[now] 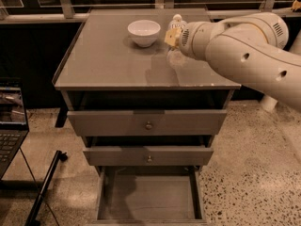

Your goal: Place blue plastic bottle into bottom drawer

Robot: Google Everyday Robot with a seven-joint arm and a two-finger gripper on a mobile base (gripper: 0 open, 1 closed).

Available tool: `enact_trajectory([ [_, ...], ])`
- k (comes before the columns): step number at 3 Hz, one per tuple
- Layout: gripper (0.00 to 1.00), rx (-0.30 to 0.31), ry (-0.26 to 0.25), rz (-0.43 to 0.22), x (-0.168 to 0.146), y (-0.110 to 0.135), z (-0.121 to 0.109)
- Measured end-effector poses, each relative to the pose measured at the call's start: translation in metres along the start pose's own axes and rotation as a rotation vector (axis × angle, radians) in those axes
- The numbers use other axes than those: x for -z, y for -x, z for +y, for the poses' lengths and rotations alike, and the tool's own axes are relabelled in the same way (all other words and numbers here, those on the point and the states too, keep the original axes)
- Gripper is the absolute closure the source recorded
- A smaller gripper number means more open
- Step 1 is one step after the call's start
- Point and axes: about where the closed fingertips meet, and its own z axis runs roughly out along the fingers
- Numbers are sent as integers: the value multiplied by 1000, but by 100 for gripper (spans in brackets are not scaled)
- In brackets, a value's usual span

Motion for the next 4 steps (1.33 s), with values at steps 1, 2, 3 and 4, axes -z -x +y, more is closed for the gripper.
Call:
enact_trajectory([
  [1, 100, 0, 0, 0, 0, 0, 0],
  [2, 100, -38, 38, 5, -3, -4, 9],
  [3, 100, -133, 110, 13, -23, -6, 6],
  [4, 100, -281, 178, 101, -37, -22, -28],
])
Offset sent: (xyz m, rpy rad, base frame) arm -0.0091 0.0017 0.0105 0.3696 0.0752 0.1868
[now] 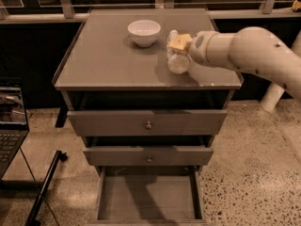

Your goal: Place blue plastic bottle into bottom drawer

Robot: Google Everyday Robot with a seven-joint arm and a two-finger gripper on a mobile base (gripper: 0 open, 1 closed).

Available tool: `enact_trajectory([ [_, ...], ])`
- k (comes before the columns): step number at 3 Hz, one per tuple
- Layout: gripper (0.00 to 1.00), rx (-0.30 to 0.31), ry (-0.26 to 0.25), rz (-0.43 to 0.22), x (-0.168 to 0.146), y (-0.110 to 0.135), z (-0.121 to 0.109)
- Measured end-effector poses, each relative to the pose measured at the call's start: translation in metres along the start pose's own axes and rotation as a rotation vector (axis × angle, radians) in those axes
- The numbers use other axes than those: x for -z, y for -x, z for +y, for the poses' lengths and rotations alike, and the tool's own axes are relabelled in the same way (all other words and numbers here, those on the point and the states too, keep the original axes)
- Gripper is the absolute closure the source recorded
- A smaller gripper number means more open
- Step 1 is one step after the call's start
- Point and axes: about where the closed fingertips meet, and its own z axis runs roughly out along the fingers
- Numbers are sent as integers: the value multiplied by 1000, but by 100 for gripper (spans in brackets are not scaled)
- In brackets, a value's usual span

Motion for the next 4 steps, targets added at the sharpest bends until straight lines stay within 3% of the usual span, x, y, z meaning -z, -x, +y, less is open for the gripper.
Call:
enact_trajectory([
  [1, 100, -118, 135, 92, 27, -20, -15],
  [2, 100, -126, 213, 96, 54, -23, 4],
  [3, 100, -124, 215, 102, 53, -24, 6],
  [4, 100, -159, 224, 110, 67, -53, 9],
])
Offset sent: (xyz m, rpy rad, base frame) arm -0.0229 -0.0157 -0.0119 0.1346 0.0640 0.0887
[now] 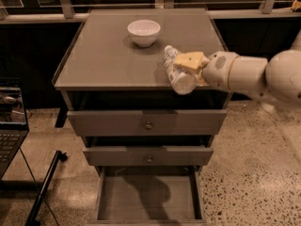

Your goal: Place blue plastic bottle into bottom drawer

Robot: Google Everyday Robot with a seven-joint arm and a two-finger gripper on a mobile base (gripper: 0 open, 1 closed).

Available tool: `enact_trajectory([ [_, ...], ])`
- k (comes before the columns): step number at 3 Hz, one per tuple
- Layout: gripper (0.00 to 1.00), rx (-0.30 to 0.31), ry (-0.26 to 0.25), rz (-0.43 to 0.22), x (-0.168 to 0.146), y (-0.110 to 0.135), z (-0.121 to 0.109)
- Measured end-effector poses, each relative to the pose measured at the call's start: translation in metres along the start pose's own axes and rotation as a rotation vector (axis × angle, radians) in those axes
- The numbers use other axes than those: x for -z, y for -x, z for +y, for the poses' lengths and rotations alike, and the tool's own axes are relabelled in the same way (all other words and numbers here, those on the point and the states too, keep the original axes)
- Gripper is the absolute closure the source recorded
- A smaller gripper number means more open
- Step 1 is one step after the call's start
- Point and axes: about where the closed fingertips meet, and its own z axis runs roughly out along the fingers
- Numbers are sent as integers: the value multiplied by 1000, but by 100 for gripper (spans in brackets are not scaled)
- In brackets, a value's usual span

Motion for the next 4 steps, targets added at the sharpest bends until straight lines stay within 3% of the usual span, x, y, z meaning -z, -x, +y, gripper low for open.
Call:
enact_trajectory([
  [1, 100, -64, 28, -59, 18, -45, 30],
  [2, 100, -140, 32, -128, 28, -91, 36],
  [3, 100, -244, -4, -175, 48, -138, 10],
  [4, 100, -322, -8, -183, 59, -163, -26],
])
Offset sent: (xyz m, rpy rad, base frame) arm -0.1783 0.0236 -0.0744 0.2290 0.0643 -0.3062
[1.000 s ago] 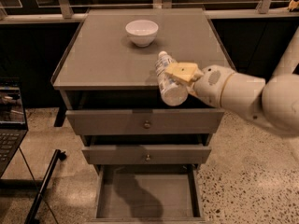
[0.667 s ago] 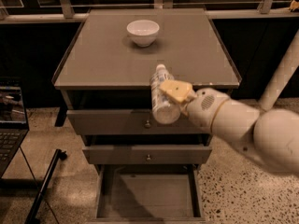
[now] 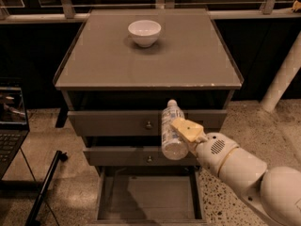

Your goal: Place blue plastic bottle into bottom drawer

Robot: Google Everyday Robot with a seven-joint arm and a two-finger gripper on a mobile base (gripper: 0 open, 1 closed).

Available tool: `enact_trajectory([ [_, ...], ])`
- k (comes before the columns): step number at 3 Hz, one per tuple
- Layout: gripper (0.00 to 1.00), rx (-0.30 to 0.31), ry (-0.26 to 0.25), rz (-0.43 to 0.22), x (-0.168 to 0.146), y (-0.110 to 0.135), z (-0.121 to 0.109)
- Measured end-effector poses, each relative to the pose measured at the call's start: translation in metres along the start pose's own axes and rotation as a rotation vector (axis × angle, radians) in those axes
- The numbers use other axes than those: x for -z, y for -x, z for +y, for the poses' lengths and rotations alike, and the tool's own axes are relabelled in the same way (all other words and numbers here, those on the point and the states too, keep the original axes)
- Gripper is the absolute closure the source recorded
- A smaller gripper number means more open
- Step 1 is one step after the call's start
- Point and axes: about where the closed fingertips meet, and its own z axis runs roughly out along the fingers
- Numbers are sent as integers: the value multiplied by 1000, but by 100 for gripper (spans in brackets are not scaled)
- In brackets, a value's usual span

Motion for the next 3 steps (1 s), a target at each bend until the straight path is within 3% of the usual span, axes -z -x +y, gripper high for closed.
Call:
enact_trajectory([
  [1, 100, -86, 5, 6, 3, -5, -39],
  [2, 100, -86, 5, 6, 3, -5, -39],
  [3, 100, -112, 21, 86, -1, -12, -53],
])
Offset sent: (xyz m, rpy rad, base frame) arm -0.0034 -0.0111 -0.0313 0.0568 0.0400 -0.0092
